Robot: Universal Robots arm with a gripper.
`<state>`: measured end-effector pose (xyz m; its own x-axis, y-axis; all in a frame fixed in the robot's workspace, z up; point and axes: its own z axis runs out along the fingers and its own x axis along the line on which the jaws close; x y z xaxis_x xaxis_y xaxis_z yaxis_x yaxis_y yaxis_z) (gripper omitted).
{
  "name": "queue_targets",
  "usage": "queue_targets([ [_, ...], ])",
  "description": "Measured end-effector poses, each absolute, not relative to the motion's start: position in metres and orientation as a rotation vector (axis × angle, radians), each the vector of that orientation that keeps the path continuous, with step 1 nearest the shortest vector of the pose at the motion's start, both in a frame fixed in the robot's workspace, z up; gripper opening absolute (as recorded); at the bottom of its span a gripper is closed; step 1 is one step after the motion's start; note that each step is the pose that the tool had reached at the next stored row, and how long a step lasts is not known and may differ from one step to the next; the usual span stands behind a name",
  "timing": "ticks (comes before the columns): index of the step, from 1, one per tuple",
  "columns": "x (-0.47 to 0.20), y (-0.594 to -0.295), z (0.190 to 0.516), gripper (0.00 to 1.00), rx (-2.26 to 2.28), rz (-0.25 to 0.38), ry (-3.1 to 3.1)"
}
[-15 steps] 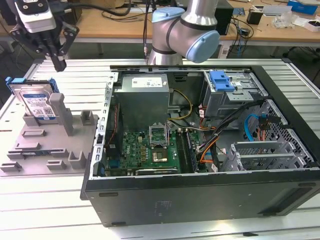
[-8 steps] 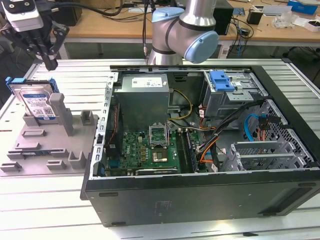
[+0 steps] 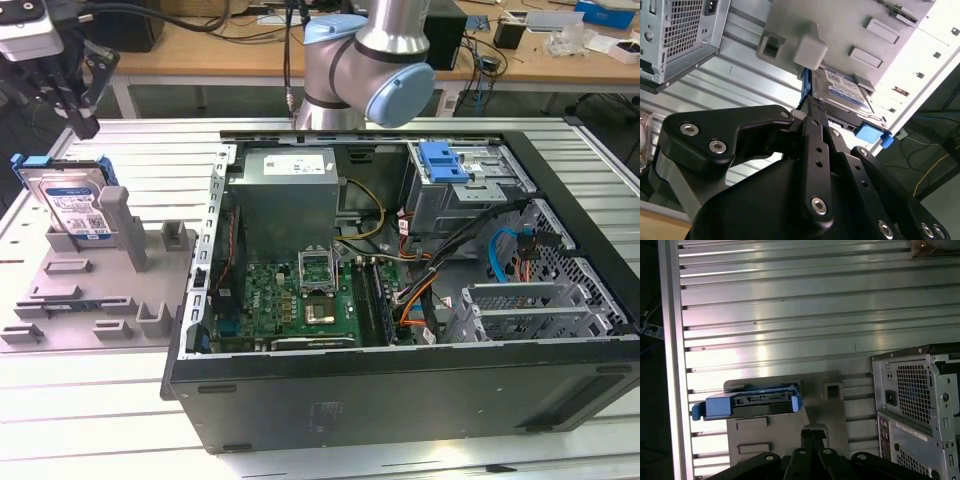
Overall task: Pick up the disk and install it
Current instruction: 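Reach for the disk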
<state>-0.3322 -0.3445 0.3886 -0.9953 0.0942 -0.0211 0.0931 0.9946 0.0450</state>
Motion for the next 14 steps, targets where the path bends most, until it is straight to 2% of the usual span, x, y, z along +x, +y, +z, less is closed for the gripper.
queue_targets([
  [14,-0.367,-0.329,0.387,0.11,0.149,0.068,3.114],
])
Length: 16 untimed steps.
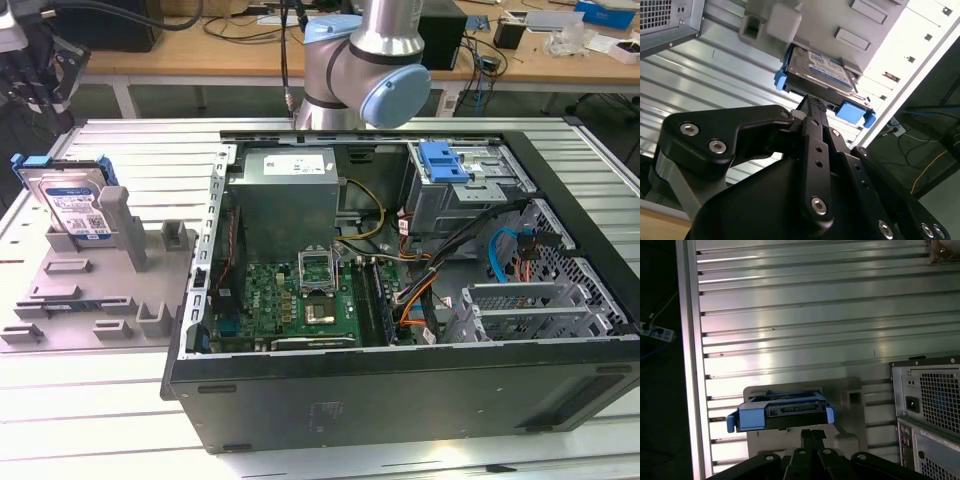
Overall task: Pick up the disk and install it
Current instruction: 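Reach for the disk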
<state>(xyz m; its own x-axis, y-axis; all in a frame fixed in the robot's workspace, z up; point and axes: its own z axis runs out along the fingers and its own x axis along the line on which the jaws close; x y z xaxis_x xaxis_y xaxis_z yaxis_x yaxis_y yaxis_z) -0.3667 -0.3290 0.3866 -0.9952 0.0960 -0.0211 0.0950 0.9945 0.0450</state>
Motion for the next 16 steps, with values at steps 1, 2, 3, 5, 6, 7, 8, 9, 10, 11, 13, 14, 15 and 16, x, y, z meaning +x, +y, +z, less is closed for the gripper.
queue_targets([
  [1,-0.369,-0.328,0.386,0.11,0.149,0.068,3.114],
  [2,-0.371,-0.327,0.386,0.11,0.149,0.068,3.114],
  [3,-0.373,-0.326,0.386,0.11,0.149,0.068,3.114],
  [5,-0.377,-0.323,0.386,0.11,0.149,0.068,3.114],
  [6,-0.379,-0.322,0.386,0.11,0.15,0.068,3.114],
  [7,-0.381,-0.321,0.386,0.11,0.15,0.068,3.114],
  [8,-0.383,-0.32,0.385,0.11,0.15,0.068,3.114],
  [9,-0.387,-0.318,0.385,0.11,0.15,0.068,3.114],
  [10,-0.389,-0.317,0.385,0.11,0.15,0.068,3.114],
  [11,-0.391,-0.316,0.385,0.11,0.15,0.068,3.114],
  [13,-0.399,-0.312,0.384,0.11,0.151,0.068,3.114],
  [14,-0.401,-0.311,0.384,0.11,0.151,0.069,3.114],
  [15,-0.403,-0.31,0.384,0.11,0.151,0.068,3.114],
  [16,-0.404,-0.309,0.384,0.11,0.151,0.069,3.114],
])
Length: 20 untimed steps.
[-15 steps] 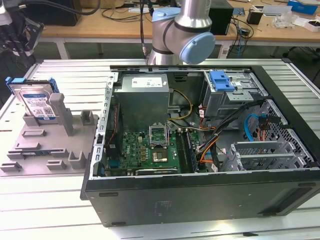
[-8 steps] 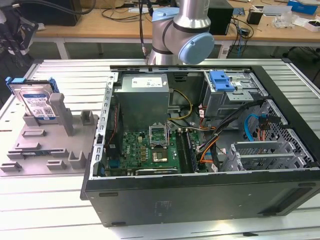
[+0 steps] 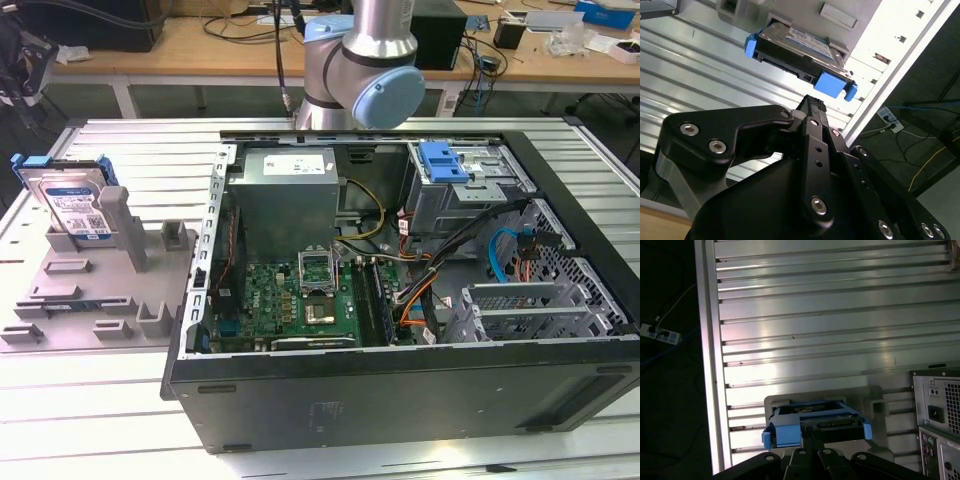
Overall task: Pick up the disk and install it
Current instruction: 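Reach for the disk, then pick up the disk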
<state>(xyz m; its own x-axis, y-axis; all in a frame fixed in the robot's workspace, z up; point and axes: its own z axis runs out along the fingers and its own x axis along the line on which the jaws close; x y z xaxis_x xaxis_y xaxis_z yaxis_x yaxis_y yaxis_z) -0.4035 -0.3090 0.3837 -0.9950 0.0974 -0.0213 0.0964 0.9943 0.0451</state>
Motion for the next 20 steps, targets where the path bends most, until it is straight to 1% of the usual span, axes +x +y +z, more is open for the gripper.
queue_targets([
  [20,-0.4038,-0.3081,0.3838,0.11,0.151,0.068,3.114],
])
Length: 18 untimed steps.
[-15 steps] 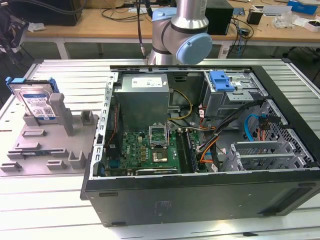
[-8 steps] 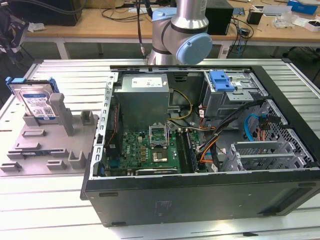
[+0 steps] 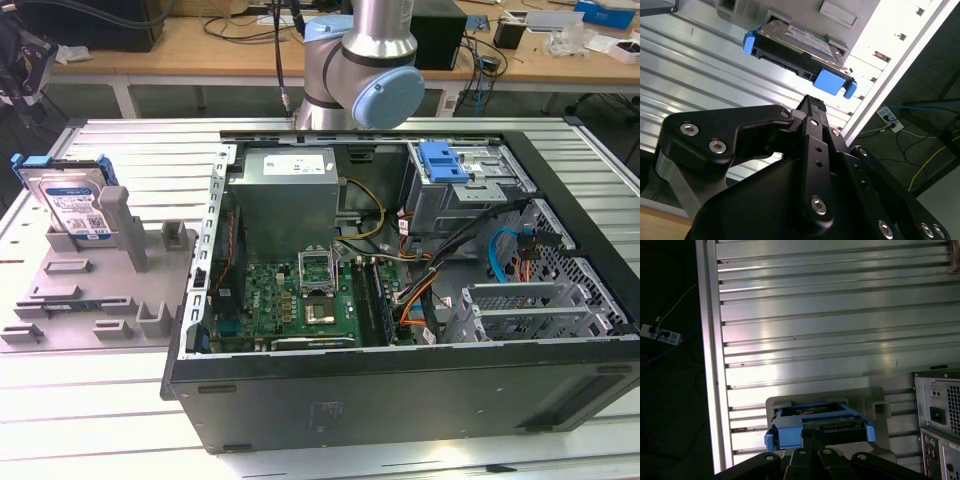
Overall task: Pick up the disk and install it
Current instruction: 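Pick up the disk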
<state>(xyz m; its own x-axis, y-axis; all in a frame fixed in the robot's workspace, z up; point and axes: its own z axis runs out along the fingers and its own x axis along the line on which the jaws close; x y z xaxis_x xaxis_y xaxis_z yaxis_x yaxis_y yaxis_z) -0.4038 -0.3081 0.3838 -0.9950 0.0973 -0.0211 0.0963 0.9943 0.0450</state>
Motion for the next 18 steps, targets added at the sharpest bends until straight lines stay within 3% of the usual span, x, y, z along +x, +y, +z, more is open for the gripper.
queue_targets([
  [11,-0.4036,-0.308,0.3838,0.11,0.121,0.068,3.126],
  [18,-0.4036,-0.308,0.3837,0.11,-0.165,0.07,3.129],
])
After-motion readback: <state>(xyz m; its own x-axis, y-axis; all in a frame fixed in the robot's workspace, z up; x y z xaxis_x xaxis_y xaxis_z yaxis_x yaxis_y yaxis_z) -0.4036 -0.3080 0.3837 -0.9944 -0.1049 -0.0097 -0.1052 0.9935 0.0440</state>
